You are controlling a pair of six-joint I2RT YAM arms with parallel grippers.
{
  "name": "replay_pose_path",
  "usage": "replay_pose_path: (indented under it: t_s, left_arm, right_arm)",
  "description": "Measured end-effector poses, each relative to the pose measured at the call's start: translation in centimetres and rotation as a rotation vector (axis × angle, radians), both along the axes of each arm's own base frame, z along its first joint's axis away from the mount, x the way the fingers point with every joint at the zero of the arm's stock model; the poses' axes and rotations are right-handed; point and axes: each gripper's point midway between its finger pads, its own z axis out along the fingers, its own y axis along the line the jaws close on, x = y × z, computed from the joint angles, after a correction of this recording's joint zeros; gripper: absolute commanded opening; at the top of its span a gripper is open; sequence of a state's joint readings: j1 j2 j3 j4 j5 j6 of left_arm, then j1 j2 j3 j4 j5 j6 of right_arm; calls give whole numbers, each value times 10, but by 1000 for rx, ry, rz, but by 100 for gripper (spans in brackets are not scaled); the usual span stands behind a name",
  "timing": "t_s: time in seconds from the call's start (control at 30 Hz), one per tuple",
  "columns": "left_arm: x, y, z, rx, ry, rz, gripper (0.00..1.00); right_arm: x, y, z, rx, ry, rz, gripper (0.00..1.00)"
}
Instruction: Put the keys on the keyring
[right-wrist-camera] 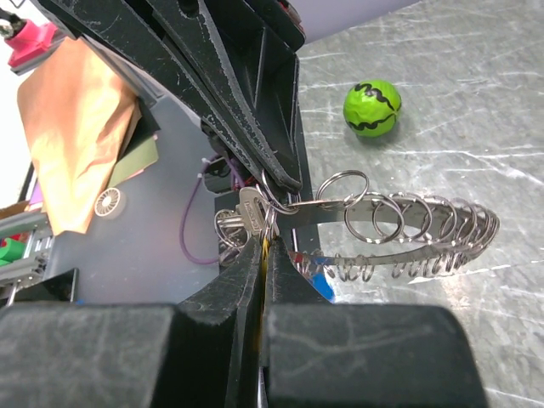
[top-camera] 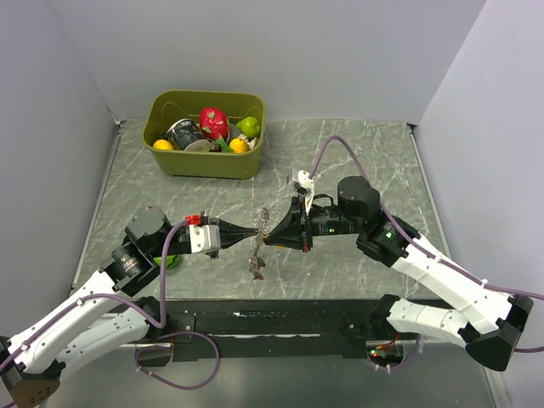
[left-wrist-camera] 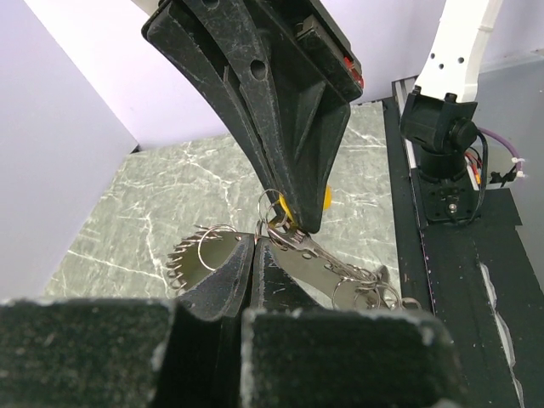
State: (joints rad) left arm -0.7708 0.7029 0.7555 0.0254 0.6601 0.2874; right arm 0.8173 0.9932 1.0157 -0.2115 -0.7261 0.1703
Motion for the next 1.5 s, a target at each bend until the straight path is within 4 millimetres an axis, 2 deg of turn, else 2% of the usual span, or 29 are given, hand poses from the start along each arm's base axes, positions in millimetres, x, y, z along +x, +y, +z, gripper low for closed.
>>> replay_pose_path:
  t_s: [0.53, 0.73, 0.87, 0.97, 1.07, 1.2, 1.23, 1.33, 1.43, 1.5]
  left_arm:
    - [3, -3, 3, -11, -17, 12, 1]
    - [4, -3, 5, -16, -19, 16, 1]
    - [10, -1, -3, 8, 6, 53, 1]
    - [17, 3, -9, 26, 25, 88, 1]
    - [17, 4, -13, 38, 36, 94, 1]
    - [17, 4, -15, 44, 42, 96, 1]
    - [17, 4, -15, 44, 42, 96, 1]
    - [17, 4, -15, 45, 43, 96, 1]
    - [16, 3, -15, 45, 43, 88, 1]
    - [14, 3, -15, 45, 42, 77, 1]
  right_arm:
    - [4, -7, 8, -7, -33, -45, 5]
    - [6, -13, 13, 2, -62, -75, 15]
    - [8, -23, 23, 24, -89, -108, 16]
    - [5, -30, 38, 56, -123, -117, 9]
    - [3, -32, 46, 73, -144, -111, 11]
    - [4, -31, 44, 67, -142, -108, 27]
    - [4, -31, 44, 67, -142, -108, 37]
    - [5, -31, 44, 67, -143, -112, 55]
    - [5, -31, 45, 69, -149, -110, 67]
    - [4, -31, 45, 70, -150, -105, 71]
